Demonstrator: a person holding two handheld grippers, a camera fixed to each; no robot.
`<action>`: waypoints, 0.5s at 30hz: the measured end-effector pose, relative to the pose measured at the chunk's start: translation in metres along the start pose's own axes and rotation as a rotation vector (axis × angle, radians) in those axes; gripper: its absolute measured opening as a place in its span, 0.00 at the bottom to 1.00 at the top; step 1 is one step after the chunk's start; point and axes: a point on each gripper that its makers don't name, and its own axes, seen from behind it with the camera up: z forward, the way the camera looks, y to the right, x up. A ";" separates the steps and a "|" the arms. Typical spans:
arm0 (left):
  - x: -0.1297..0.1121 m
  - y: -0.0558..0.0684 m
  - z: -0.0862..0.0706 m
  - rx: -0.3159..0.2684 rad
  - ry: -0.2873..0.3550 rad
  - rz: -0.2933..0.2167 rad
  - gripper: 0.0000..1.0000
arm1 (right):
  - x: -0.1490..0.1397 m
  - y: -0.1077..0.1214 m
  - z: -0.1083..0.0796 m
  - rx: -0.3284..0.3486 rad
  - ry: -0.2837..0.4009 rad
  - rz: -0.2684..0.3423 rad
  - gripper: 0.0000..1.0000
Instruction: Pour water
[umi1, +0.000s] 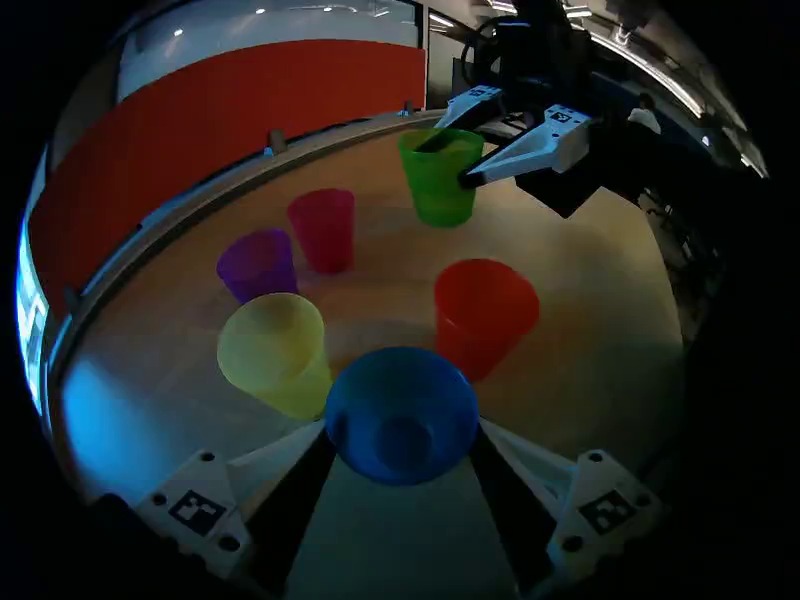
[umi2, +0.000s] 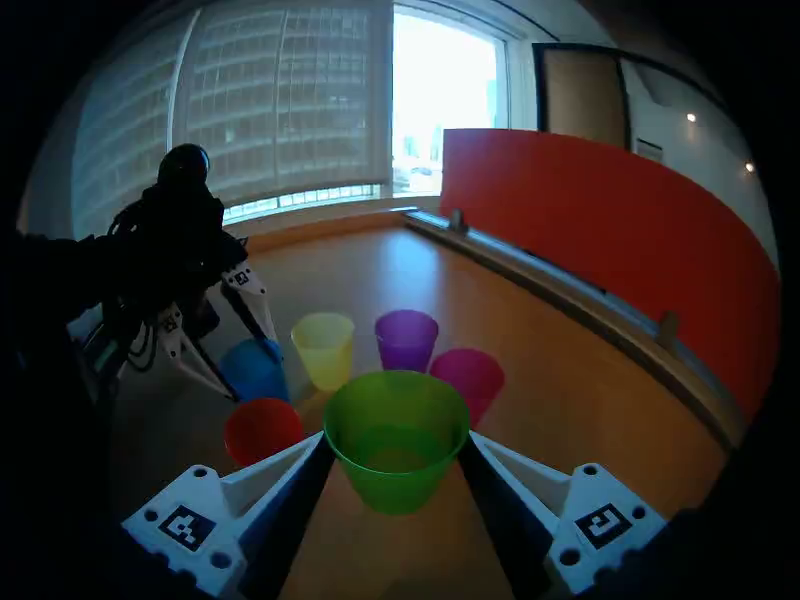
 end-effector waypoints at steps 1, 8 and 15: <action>-0.002 0.000 0.000 0.001 -0.006 0.002 0.88 | -0.002 -0.001 0.001 0.002 -0.004 0.002 0.88; -0.008 0.005 -0.001 -0.006 -0.026 0.002 0.97 | -0.016 -0.002 0.010 0.007 -0.036 0.010 0.88; -0.015 0.003 -0.009 -0.008 -0.030 -0.039 0.97 | -0.028 -0.002 0.020 0.015 -0.069 0.022 0.88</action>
